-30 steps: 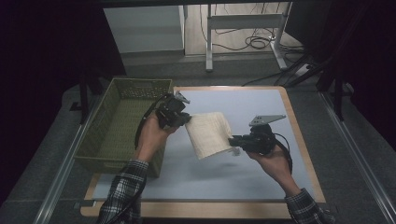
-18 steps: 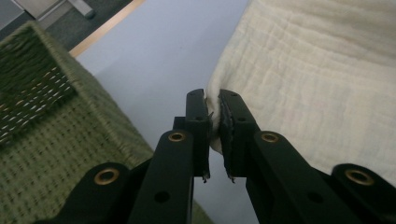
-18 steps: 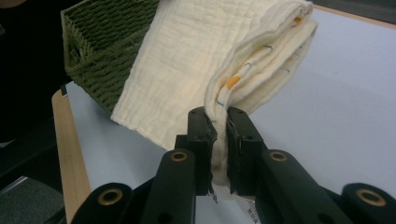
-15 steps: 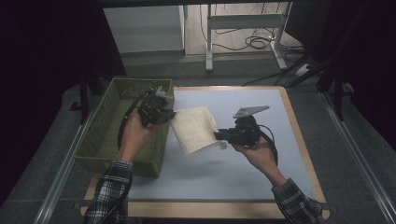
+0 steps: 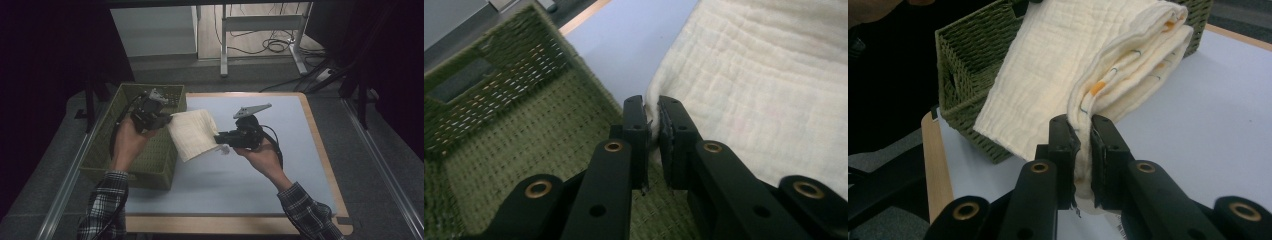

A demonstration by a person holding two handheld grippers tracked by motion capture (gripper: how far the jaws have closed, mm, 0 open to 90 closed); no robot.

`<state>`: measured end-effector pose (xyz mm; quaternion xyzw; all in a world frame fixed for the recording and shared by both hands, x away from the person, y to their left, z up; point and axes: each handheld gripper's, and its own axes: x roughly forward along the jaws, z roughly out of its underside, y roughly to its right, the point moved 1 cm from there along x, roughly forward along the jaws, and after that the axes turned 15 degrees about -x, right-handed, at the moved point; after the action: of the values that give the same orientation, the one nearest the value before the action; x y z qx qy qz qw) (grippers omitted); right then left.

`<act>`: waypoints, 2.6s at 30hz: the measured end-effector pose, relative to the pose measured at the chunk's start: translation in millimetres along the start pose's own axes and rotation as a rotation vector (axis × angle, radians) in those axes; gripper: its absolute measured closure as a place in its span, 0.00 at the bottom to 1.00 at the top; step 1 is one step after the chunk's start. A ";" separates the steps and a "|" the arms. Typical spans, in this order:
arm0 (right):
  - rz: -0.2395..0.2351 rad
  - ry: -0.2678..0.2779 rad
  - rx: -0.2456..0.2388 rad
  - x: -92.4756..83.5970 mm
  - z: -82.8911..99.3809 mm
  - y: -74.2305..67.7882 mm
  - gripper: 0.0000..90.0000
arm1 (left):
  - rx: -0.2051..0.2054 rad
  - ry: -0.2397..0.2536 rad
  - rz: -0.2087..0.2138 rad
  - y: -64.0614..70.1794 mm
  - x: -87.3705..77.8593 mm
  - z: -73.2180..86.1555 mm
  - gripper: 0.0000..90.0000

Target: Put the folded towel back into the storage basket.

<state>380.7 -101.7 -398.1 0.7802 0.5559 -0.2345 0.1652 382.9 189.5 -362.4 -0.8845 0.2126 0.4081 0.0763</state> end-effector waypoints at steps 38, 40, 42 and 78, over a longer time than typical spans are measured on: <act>-0.080 -0.007 -0.018 108.3 -56.0 -52.6 0.90 | -0.144 -0.014 -0.160 -83.3 -36.0 40.6 0.92; -0.083 -0.009 -0.012 115.1 -56.9 -56.8 0.90 | -0.149 -0.019 -0.166 -86.3 -35.5 43.6 0.92; -0.086 -0.011 -0.008 119.1 -57.4 -59.3 0.90 | -0.151 -0.024 -0.169 -88.1 -35.0 45.3 0.92; -0.045 -0.165 0.026 185.6 -56.8 -97.8 0.88 | -0.179 -0.074 -0.155 -103.6 7.7 78.4 0.92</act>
<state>349.1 106.4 -452.4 0.7478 0.5547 -0.3085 0.1950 378.7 304.3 -423.6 -0.8859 0.1032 0.4507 0.0363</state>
